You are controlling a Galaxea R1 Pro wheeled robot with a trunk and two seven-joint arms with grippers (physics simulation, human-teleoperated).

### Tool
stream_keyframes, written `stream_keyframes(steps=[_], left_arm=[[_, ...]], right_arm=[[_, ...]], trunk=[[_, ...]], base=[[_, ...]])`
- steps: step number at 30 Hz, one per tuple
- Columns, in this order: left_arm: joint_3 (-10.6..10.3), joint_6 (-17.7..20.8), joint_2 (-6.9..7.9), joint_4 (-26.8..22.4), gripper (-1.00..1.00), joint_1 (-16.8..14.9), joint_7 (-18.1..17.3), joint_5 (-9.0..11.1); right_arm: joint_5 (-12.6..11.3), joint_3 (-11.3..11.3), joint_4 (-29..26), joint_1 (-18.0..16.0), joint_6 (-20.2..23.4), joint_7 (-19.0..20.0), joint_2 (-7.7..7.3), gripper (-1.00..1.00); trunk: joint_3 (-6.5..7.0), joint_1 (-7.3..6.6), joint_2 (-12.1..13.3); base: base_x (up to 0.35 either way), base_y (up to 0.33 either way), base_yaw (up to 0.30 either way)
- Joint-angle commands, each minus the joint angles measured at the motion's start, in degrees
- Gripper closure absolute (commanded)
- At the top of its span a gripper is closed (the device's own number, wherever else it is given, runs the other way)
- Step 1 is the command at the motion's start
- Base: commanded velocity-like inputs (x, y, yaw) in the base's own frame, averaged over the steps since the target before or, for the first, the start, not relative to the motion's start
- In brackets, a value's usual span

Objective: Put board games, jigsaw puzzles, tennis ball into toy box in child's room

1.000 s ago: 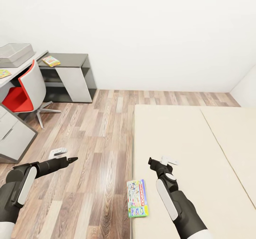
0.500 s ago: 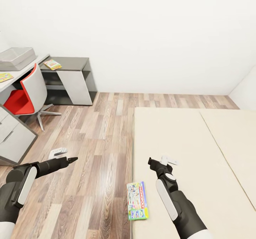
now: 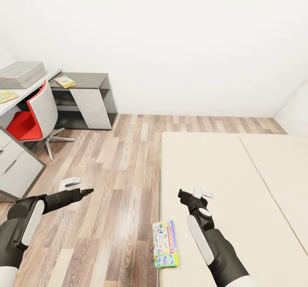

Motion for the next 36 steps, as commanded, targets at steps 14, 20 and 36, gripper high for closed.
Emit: stream_keyframes(steps=[14,20,36], left_arm=[[0.1,0.4,-0.01,0.0,-1.00,0.0,-0.2,0.0],[0.1,0.4,-0.01,0.0,-1.00,0.0,-0.3,-0.1],[0.0,0.4,-0.01,0.0,-1.00,0.0,-0.3,0.0]], right_arm=[[-0.4,0.1,-0.1,0.0,0.2,-0.5,0.01,-1.00],[-0.4,0.1,-0.1,0.0,0.1,-0.5,0.06,-1.00],[-0.4,-0.1,-0.1,0.0,0.1,-0.5,0.05,-1.00]], trunk=[[1.26,0.03,-0.1],[1.83,0.03,-0.1],[3.36,0.03,-0.1]], base=[[0.000,0.000,0.000],[0.000,0.000,0.000],[0.000,0.000,0.000]])
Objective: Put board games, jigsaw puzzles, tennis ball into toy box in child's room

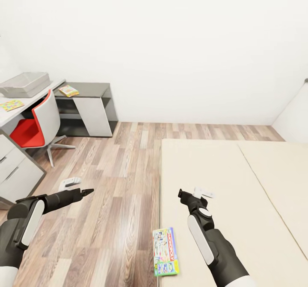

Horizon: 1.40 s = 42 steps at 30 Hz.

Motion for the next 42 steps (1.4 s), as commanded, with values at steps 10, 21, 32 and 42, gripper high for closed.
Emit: stream_keyframes(steps=[10,21,32,42], left_arm=[[0.1,0.4,-0.01,0.0,-1.00,0.0,-0.2,-0.1],[0.1,0.4,-0.01,0.0,-1.00,0.0,-0.2,-0.1],[0.1,0.4,-0.01,0.0,-1.00,0.0,-0.2,-0.1],[0.1,0.4,-0.01,0.0,-1.00,0.0,-0.3,-0.1]], right_arm=[[-0.4,0.0,-0.1,0.0,0.2,-0.4,-0.03,-1.00],[-0.6,-0.1,-0.1,0.0,0.2,-0.4,-0.08,-1.00],[-0.7,-0.1,-0.1,0.0,0.2,-0.4,-0.09,-1.00],[-0.7,-0.1,-0.1,0.0,0.2,-0.4,-0.08,-1.00]], trunk=[[0.87,0.03,-0.1],[1.92,0.03,-0.1],[2.97,0.03,-0.1],[3.92,0.03,-0.1]], base=[[0.000,0.000,0.000],[0.000,0.000,0.000],[0.000,0.000,0.000],[0.000,0.000,0.000]])
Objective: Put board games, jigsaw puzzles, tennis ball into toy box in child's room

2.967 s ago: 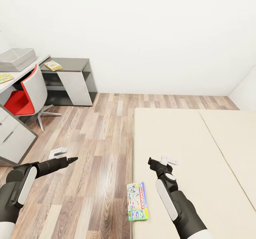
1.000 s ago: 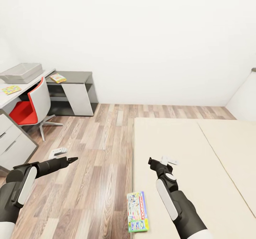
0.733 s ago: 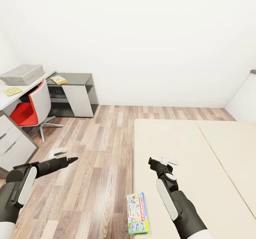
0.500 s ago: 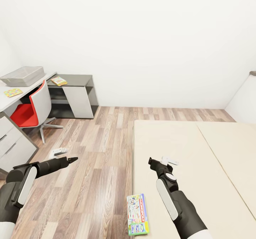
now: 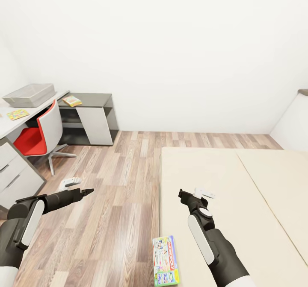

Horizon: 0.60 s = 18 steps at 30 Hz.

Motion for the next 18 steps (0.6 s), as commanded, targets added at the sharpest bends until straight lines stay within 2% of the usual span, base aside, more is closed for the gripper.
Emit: stream_keyframes(steps=[1,12,18], left_arm=[[0.1,0.3,-0.01,0.0,-1.00,-0.1,-0.2,0.0],[0.0,0.3,-0.01,-0.1,-1.00,-0.1,-0.2,0.0],[0.0,0.3,-0.50,-0.1,-1.00,-0.1,-0.2,0.0]], right_arm=[[-0.4,0.1,-0.1,0.0,0.2,-0.4,-0.02,-1.00],[-0.5,0.0,-0.1,0.0,0.2,-0.4,-0.01,-1.00],[-0.5,0.0,-0.1,0.0,0.3,-0.4,-0.02,-1.00]], trunk=[[0.00,0.03,-0.1],[1.05,0.03,-0.1],[1.62,0.03,-0.1]], base=[[0.000,0.000,0.000],[0.000,0.000,0.000],[0.000,0.000,0.000]])
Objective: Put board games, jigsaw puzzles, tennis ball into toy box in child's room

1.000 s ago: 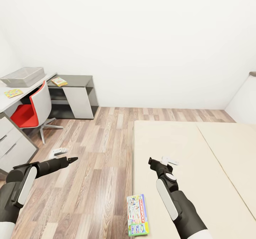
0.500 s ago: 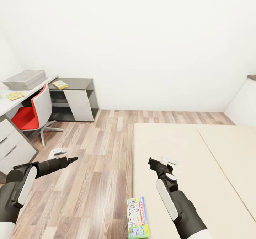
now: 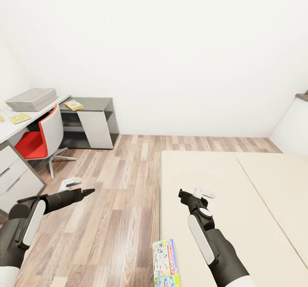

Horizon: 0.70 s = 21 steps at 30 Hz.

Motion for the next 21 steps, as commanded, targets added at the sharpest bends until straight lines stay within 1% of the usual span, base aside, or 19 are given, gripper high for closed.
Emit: stream_keyframes(steps=[1,12,21], left_arm=[[0.1,0.3,-0.05,0.0,-1.00,-0.1,-0.2,0.0],[0.1,0.3,-0.26,0.0,-1.00,-0.1,-0.3,0.0],[0.1,0.3,-0.28,0.0,-1.00,-0.1,-0.3,0.0]], right_arm=[[-0.3,0.1,-0.1,0.0,0.2,-0.4,0.00,-1.00],[-0.4,0.1,-0.1,0.0,0.2,-0.4,-0.01,-1.00],[-0.5,0.1,-0.3,0.0,0.2,-0.4,-0.02,-1.00]], trunk=[[0.00,0.03,-0.1],[1.02,0.03,-0.1],[1.24,0.03,-0.1]], base=[[0.000,0.000,0.000],[0.000,0.000,0.000],[0.000,0.000,0.000]])
